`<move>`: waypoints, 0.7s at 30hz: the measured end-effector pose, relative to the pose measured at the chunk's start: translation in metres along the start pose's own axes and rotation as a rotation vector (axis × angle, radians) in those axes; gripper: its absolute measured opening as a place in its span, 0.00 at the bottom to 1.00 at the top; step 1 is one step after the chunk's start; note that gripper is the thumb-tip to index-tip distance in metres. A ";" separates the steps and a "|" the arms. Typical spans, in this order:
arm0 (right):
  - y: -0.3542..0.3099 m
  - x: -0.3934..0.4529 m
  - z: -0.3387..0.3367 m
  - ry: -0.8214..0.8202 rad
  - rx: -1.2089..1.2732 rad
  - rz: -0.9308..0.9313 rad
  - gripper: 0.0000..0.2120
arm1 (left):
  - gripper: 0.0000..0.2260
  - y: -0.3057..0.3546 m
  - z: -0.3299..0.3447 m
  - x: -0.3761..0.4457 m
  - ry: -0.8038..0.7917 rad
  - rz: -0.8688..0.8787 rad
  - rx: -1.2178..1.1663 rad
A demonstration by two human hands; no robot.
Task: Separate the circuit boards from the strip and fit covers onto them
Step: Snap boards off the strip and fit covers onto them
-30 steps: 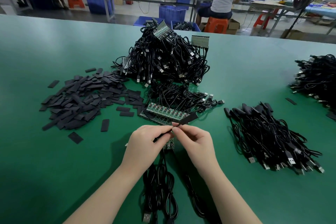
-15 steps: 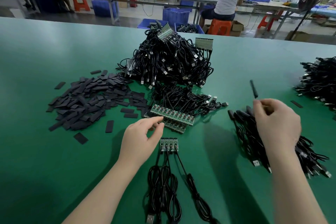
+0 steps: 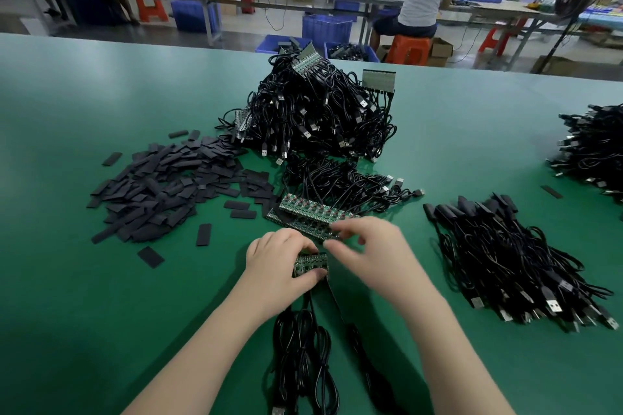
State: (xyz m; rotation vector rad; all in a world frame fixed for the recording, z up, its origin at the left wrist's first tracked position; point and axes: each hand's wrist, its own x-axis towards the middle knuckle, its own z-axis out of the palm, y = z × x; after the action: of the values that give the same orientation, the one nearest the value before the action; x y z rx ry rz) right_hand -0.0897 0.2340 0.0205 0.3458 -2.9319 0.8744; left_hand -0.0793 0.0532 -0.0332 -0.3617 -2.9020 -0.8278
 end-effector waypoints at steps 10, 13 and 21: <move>0.014 -0.018 0.029 0.120 0.304 -0.017 0.09 | 0.15 0.009 -0.011 -0.003 0.121 -0.089 -0.610; 0.008 -0.019 0.030 0.145 0.452 0.026 0.12 | 0.16 0.009 -0.013 -0.002 0.108 -0.165 -0.762; 0.006 -0.019 0.028 0.164 0.603 0.087 0.09 | 0.16 0.013 -0.016 -0.002 0.034 -0.198 -0.879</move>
State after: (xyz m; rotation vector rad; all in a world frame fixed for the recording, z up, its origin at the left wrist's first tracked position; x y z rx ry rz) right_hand -0.0729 0.2272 -0.0087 0.1585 -2.4891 1.7021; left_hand -0.0732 0.0548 -0.0133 -0.1044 -2.3894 -2.0823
